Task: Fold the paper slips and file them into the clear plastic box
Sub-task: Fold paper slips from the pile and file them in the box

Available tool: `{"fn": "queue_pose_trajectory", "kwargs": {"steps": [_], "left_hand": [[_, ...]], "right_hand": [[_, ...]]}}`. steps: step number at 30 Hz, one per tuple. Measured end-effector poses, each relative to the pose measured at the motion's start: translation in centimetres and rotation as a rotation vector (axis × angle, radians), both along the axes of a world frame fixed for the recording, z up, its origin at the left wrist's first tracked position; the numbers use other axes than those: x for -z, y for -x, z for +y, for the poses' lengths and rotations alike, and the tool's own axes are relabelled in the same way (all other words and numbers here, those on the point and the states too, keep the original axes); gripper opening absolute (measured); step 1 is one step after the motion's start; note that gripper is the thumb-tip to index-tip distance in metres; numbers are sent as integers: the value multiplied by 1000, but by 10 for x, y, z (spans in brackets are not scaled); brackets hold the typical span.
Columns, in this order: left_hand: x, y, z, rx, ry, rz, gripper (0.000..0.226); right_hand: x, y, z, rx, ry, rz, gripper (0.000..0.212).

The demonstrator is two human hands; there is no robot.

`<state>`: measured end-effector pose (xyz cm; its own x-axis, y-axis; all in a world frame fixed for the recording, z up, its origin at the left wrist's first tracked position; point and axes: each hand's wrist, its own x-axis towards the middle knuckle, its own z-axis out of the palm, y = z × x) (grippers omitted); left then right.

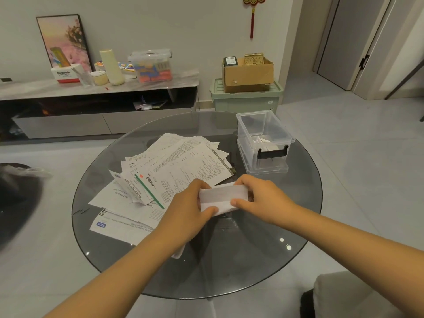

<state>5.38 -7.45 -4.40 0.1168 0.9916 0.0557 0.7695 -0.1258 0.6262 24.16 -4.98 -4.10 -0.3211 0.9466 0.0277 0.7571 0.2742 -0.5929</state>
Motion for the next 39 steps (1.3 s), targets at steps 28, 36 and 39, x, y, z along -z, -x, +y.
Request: {"fn": "queue_pose_trajectory", "kwargs": {"steps": [28,36,39], "left_hand": [[-2,4,1,343,-119,302,28],[0,0,1,395,-112,374,31],[1,0,2,400,-58,320,27]], "right_hand": [[3,-10,-5,-189,-269,-351,34],[2,-11,-19,-292,-240,-365,45],[1,-8,-21,-275,-219,-336,38]]}}
